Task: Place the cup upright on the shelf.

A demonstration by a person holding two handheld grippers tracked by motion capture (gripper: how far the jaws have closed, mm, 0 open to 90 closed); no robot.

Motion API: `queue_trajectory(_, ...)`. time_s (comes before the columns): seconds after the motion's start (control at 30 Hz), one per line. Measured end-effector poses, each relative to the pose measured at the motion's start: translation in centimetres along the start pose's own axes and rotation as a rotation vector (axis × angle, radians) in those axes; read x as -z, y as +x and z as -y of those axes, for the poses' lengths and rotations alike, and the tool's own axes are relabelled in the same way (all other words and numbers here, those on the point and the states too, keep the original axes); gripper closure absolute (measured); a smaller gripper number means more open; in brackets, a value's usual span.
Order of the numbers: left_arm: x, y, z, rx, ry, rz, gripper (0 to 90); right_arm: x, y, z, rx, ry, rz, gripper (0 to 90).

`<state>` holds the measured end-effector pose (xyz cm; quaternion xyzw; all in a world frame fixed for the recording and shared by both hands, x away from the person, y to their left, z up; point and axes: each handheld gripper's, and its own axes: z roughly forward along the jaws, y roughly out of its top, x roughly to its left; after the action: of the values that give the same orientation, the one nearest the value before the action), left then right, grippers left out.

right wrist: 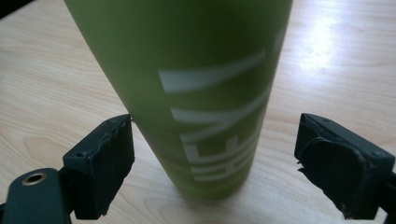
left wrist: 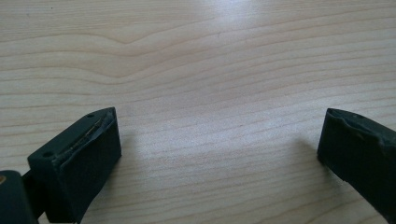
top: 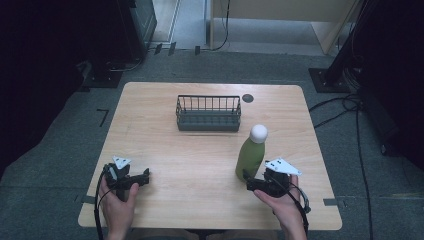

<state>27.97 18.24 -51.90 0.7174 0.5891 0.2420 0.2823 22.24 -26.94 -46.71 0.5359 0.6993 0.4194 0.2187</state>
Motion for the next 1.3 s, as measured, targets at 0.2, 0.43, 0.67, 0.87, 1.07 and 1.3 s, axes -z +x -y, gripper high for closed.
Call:
queue_trajectory(0.2, 0.0, 0.0, 0.0, 0.000, 0.000, 0.000, 0.0, -0.2, 0.3, -0.9, -0.005, -0.027, -0.017, 13.4)
queue_trajectory(0.43, 0.0, 0.0, 0.0, 0.000, 0.000, 0.000, 0.0, -0.6, 0.8, -2.0, -0.002, -0.049, -0.023, 17.8)
queue_trajectory(0.67, 0.0, 0.0, 0.0, 0.000, 0.000, 0.000, 0.0, -1.2, 0.9, -2.7, 0.006, -0.040, -0.029, 16.6)
queue_trajectory(0.87, 0.0, 0.0, 0.0, 0.001, 0.000, 0.000, 0.0, -1.9, 1.2, -3.2, 0.003, -0.048, -0.027, 16.2)
queue_trajectory(1.07, 0.0, 0.0, 0.0, 0.001, 0.000, 0.000, 0.0, -2.1, 1.6, -3.5, 0.034, -0.067, 0.005, 19.1)
queue_trajectory(1.3, 0.0, 0.0, 0.0, 0.001, 0.000, 0.000, 0.0, -2.2, 1.8, -3.6, 0.044, -0.074, 0.025, 19.8)
